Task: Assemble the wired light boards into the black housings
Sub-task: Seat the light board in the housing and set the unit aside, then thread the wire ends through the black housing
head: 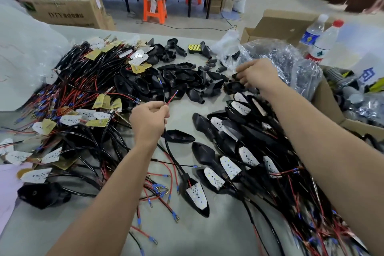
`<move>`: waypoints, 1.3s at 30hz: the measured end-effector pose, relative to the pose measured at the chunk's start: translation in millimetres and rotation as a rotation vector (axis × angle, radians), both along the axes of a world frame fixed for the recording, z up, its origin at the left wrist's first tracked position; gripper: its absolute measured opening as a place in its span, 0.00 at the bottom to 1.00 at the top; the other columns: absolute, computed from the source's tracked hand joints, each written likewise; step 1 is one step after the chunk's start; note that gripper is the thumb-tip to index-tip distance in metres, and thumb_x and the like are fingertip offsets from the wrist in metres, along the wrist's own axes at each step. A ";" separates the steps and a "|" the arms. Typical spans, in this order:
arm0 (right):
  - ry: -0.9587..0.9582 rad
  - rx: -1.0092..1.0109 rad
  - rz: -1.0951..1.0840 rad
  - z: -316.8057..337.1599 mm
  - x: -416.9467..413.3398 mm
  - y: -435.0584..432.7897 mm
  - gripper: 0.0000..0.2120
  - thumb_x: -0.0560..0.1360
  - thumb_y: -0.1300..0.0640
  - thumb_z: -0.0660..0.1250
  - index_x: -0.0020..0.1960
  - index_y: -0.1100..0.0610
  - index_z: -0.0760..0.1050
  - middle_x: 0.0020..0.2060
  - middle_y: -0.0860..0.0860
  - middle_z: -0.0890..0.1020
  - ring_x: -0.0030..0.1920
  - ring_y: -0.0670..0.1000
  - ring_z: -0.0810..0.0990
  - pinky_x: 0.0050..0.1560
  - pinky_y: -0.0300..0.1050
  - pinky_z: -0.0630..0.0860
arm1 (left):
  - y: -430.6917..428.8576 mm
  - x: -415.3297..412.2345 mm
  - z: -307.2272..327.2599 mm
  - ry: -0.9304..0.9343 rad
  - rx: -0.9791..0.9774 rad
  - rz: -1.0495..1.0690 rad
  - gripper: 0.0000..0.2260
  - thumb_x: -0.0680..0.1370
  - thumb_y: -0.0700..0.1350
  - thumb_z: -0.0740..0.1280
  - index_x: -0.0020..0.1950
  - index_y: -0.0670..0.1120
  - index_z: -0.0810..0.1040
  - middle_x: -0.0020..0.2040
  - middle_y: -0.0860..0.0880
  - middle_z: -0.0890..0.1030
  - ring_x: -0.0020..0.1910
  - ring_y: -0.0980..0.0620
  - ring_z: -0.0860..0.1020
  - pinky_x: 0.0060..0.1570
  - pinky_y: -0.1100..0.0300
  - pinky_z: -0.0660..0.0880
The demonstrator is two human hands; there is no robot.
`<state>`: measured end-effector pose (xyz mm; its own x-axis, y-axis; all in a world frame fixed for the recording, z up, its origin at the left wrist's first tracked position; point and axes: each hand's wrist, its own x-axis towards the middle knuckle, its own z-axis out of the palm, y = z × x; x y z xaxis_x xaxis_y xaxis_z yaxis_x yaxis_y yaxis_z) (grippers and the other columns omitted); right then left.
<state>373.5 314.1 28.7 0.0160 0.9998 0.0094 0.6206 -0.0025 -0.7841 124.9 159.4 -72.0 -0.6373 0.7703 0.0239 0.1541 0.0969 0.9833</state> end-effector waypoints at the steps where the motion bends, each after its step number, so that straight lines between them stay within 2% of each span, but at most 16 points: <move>1: -0.099 -0.007 -0.007 -3.8 8.4 16.4 0.11 0.77 0.70 0.61 0.46 0.62 0.82 0.47 0.59 0.85 0.44 0.57 0.83 0.47 0.52 0.81 | -0.8 0.1 -3.9 0.013 -0.012 -0.008 0.05 0.72 0.42 0.72 0.44 0.50 0.86 0.31 0.51 0.84 0.26 0.57 0.79 0.27 0.66 0.74; 3: -0.427 -0.062 -0.003 -16.7 25.0 38.9 0.11 0.79 0.64 0.61 0.52 0.66 0.81 0.49 0.60 0.82 0.50 0.61 0.81 0.51 0.50 0.79 | -2.2 2.5 -13.4 0.006 -0.035 -0.020 0.05 0.74 0.42 0.72 0.43 0.51 0.85 0.31 0.53 0.84 0.26 0.59 0.79 0.28 0.68 0.74; 5: -0.762 -0.167 0.098 -33.0 34.2 40.5 0.13 0.80 0.62 0.60 0.57 0.66 0.80 0.53 0.60 0.82 0.52 0.60 0.81 0.47 0.46 0.76 | -3.8 5.4 -22.6 0.006 -0.068 -0.023 0.06 0.75 0.41 0.73 0.42 0.53 0.84 0.32 0.54 0.85 0.28 0.61 0.80 0.29 0.73 0.72; 6: -0.832 -0.208 0.153 -43.0 40.0 42.1 0.13 0.80 0.63 0.61 0.60 0.65 0.80 0.57 0.61 0.82 0.55 0.60 0.81 0.49 0.45 0.77 | -4.4 6.1 -26.7 0.007 -0.081 -0.023 0.07 0.75 0.41 0.73 0.42 0.55 0.84 0.32 0.55 0.85 0.29 0.62 0.80 0.30 0.73 0.72; 9: -0.872 -0.259 0.223 -61.2 49.3 51.1 0.19 0.79 0.64 0.61 0.70 0.63 0.74 0.66 0.62 0.78 0.64 0.61 0.78 0.65 0.51 0.74 | -3.0 5.4 -33.5 0.002 -0.102 -0.028 0.06 0.74 0.43 0.74 0.42 0.55 0.85 0.33 0.55 0.85 0.30 0.62 0.81 0.33 0.68 0.74; 11: -0.905 -0.232 0.250 -65.0 49.8 52.8 0.18 0.79 0.64 0.60 0.67 0.63 0.76 0.65 0.62 0.79 0.64 0.61 0.79 0.61 0.49 0.75 | -1.8 4.9 -35.0 0.007 -0.113 -0.027 0.05 0.74 0.44 0.74 0.43 0.55 0.85 0.33 0.56 0.85 0.31 0.61 0.81 0.37 0.64 0.76; 14: -1.003 -0.130 0.303 -71.7 46.4 53.8 0.13 0.79 0.66 0.60 0.57 0.66 0.80 0.58 0.62 0.83 0.58 0.62 0.81 0.53 0.50 0.76 | -0.5 5.8 -36.7 0.012 -0.109 -0.025 0.05 0.74 0.44 0.74 0.42 0.55 0.84 0.33 0.56 0.85 0.31 0.62 0.81 0.38 0.63 0.75; 17: -0.952 -0.071 0.269 -77.6 43.8 57.7 0.10 0.78 0.68 0.59 0.51 0.68 0.80 0.53 0.65 0.83 0.54 0.64 0.82 0.50 0.52 0.77 | -1.0 5.5 -37.5 0.006 -0.102 -0.028 0.06 0.74 0.44 0.73 0.42 0.56 0.84 0.33 0.56 0.85 0.31 0.62 0.81 0.38 0.62 0.75; 21: -0.901 -0.081 0.221 -76.0 45.9 57.8 0.10 0.79 0.65 0.59 0.57 0.66 0.75 0.56 0.65 0.81 0.56 0.64 0.80 0.48 0.50 0.72 | -2.5 6.2 -37.2 0.030 -0.093 -0.035 0.06 0.75 0.44 0.73 0.42 0.56 0.83 0.34 0.57 0.85 0.30 0.62 0.80 0.37 0.63 0.75; 24: -0.936 -0.130 0.236 -76.0 45.7 54.4 0.09 0.79 0.65 0.59 0.42 0.64 0.73 0.54 0.64 0.82 0.50 0.62 0.80 0.46 0.48 0.72 | -4.2 6.0 -37.1 0.047 -0.082 -0.044 0.07 0.76 0.44 0.73 0.42 0.56 0.83 0.33 0.57 0.85 0.31 0.62 0.80 0.38 0.61 0.78; 26: -0.937 -0.150 0.238 -75.9 44.2 53.1 0.12 0.79 0.66 0.59 0.37 0.63 0.71 0.52 0.63 0.82 0.45 0.60 0.76 0.45 0.48 0.72 | -6.1 5.7 -37.4 0.050 -0.076 -0.057 0.07 0.77 0.44 0.73 0.43 0.56 0.83 0.34 0.57 0.85 0.32 0.61 0.81 0.40 0.60 0.79; 28: -0.905 -0.145 0.225 -73.9 43.1 50.4 0.09 0.79 0.66 0.58 0.43 0.65 0.74 0.53 0.63 0.82 0.46 0.60 0.76 0.46 0.48 0.71 | -7.8 4.8 -37.4 0.047 -0.068 -0.072 0.06 0.77 0.44 0.73 0.45 0.56 0.84 0.34 0.57 0.85 0.32 0.62 0.81 0.40 0.62 0.78; 31: -0.921 -0.127 0.259 -69.9 41.0 45.9 0.11 0.80 0.66 0.58 0.53 0.68 0.79 0.54 0.63 0.82 0.51 0.62 0.80 0.45 0.48 0.72 | -10.2 4.4 -35.8 0.059 -0.061 -0.088 0.05 0.77 0.44 0.73 0.47 0.56 0.83 0.35 0.58 0.85 0.33 0.62 0.82 0.38 0.66 0.75; 34: -0.879 -0.042 0.132 -55.5 33.9 36.3 0.05 0.77 0.67 0.60 0.49 0.66 0.74 0.48 0.63 0.81 0.39 0.59 0.77 0.40 0.50 0.75 | -12.0 5.4 -34.2 0.059 -0.060 -0.098 0.06 0.77 0.45 0.73 0.46 0.57 0.83 0.35 0.57 0.85 0.34 0.61 0.82 0.37 0.67 0.75; 37: -0.786 0.094 0.055 -34.4 14.7 25.9 0.12 0.74 0.69 0.61 0.56 0.61 0.72 0.46 0.60 0.79 0.42 0.60 0.79 0.41 0.53 0.78 | -13.5 7.9 -32.7 0.087 -0.040 -0.095 0.05 0.77 0.44 0.74 0.48 0.54 0.87 0.36 0.59 0.85 0.37 0.63 0.83 0.41 0.65 0.79; 39: -0.686 0.132 0.112 -22.3 -5.3 12.0 0.15 0.75 0.71 0.63 0.59 0.59 0.73 0.45 0.56 0.79 0.41 0.55 0.79 0.37 0.48 0.77 | -16.5 10.8 -31.3 0.165 0.004 -0.100 0.05 0.77 0.44 0.74 0.52 0.51 0.88 0.36 0.67 0.83 0.40 0.67 0.82 0.40 0.71 0.77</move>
